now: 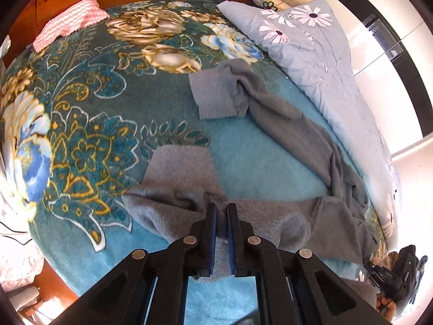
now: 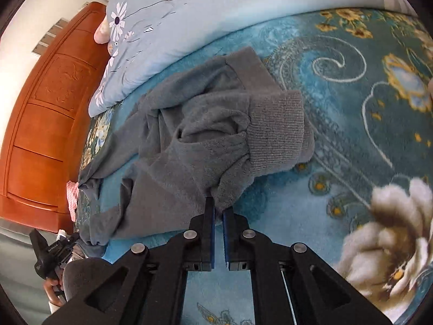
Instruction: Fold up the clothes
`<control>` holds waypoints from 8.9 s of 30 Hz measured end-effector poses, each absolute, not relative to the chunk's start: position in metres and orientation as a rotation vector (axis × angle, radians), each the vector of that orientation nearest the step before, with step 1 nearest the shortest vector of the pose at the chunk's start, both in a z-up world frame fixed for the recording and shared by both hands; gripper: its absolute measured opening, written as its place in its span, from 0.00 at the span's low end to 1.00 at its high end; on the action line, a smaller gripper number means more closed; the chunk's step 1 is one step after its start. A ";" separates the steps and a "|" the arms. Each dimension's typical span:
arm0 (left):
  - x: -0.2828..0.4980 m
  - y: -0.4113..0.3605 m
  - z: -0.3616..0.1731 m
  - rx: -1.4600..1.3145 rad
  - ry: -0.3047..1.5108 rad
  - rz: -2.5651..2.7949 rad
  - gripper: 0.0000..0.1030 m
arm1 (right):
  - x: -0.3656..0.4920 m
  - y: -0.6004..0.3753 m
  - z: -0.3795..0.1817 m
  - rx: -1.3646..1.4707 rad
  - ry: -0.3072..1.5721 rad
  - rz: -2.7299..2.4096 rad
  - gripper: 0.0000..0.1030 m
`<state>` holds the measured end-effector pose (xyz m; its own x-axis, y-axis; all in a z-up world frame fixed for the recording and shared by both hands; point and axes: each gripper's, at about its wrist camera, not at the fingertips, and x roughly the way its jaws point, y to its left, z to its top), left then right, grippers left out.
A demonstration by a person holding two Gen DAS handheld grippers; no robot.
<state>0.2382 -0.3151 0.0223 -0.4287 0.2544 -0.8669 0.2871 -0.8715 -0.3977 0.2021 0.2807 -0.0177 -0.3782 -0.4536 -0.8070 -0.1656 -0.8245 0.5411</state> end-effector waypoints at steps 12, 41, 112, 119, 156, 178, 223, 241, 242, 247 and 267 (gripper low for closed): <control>0.257 -0.316 0.007 1.703 0.823 -2.468 0.08 | 0.202 0.261 0.037 1.537 -0.397 -2.400 0.35; 0.181 -0.305 0.095 1.559 0.574 -2.713 0.07 | 0.102 0.206 0.047 1.646 0.223 -2.191 0.09; 0.178 -0.258 0.085 1.461 1.008 -2.767 0.03 | 0.255 0.251 0.020 1.742 -0.091 -2.224 0.23; 0.229 -0.307 0.025 1.488 0.859 -2.480 0.07 | 0.257 0.261 0.008 1.781 -0.116 -2.215 0.23; 0.120 -0.145 0.056 1.915 1.033 -2.767 0.53 | 0.248 0.262 0.009 1.769 -0.243 -2.217 0.23; 0.126 -0.226 -0.015 1.626 1.647 -2.378 0.05 | 0.245 0.272 0.018 1.773 -0.310 -2.267 0.23; 0.261 -0.474 -0.032 1.325 1.262 -2.059 0.49 | 0.287 0.307 -0.004 1.800 -0.668 -2.260 0.32; 0.231 -0.479 -0.034 1.309 1.117 -2.114 0.08 | 0.286 0.329 -0.020 1.612 -1.298 -2.226 0.42; 0.233 -0.480 -0.033 1.306 1.122 -2.113 0.08 | 0.287 0.328 -0.020 1.608 -1.301 -2.226 0.42; 0.244 -0.485 -0.028 1.289 1.148 -2.109 0.08 | 0.292 0.318 -0.023 1.614 -1.292 -2.214 0.62; 0.193 -0.449 0.084 1.192 1.179 -2.510 0.07 | 0.270 0.294 0.076 1.444 -0.805 -2.640 0.13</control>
